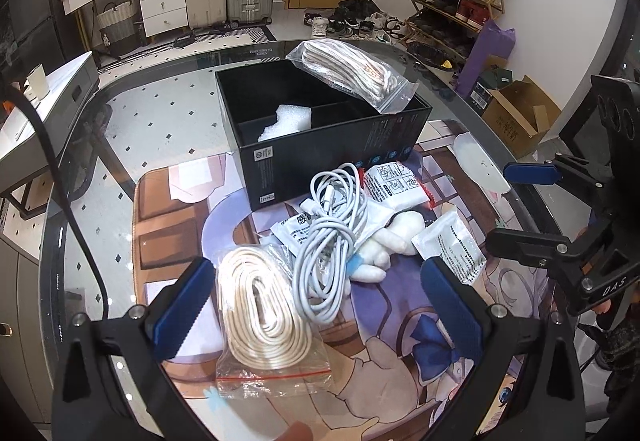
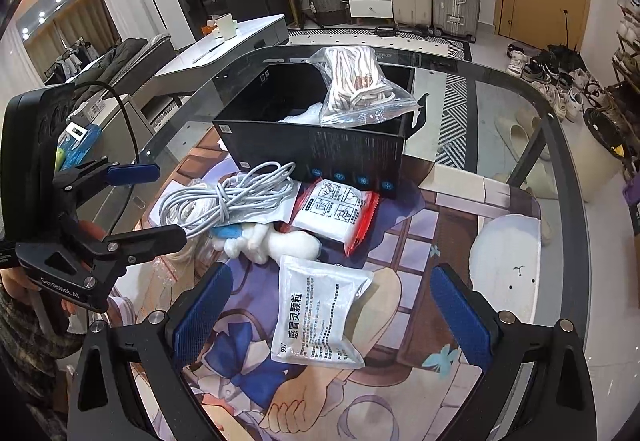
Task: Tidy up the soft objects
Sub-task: 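Withdraw both tools from the box back toward the remaining items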
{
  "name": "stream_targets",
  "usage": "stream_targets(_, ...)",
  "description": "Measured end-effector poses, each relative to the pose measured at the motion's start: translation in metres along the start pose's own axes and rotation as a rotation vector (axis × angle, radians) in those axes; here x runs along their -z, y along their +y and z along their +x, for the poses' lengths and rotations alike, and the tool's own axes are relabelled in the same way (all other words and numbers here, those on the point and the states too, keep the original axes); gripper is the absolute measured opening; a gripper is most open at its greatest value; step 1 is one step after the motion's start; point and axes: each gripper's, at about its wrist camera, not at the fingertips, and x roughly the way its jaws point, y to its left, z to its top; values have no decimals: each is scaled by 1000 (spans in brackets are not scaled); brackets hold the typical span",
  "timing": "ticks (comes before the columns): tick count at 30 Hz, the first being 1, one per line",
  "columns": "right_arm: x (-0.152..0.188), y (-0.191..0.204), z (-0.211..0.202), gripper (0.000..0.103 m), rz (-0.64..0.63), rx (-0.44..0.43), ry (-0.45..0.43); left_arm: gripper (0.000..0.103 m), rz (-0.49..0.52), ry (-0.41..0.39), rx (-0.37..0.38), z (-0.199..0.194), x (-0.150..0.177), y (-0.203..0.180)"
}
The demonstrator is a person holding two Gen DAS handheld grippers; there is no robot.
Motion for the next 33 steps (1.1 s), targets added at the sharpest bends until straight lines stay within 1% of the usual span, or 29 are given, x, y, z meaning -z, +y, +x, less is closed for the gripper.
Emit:
stream_targets(9, 20, 1, 3, 100, 14, -8, 14, 103, -10, 12, -5, 1, 12, 1)
stream_targets(19, 40, 1, 17, 100, 29, -13, 57, 103, -22, 50, -8, 13, 25, 5)
stream_targets(33, 41, 8, 37, 100, 24, -7, 106, 103, -72, 85, -16, 27, 41, 29)
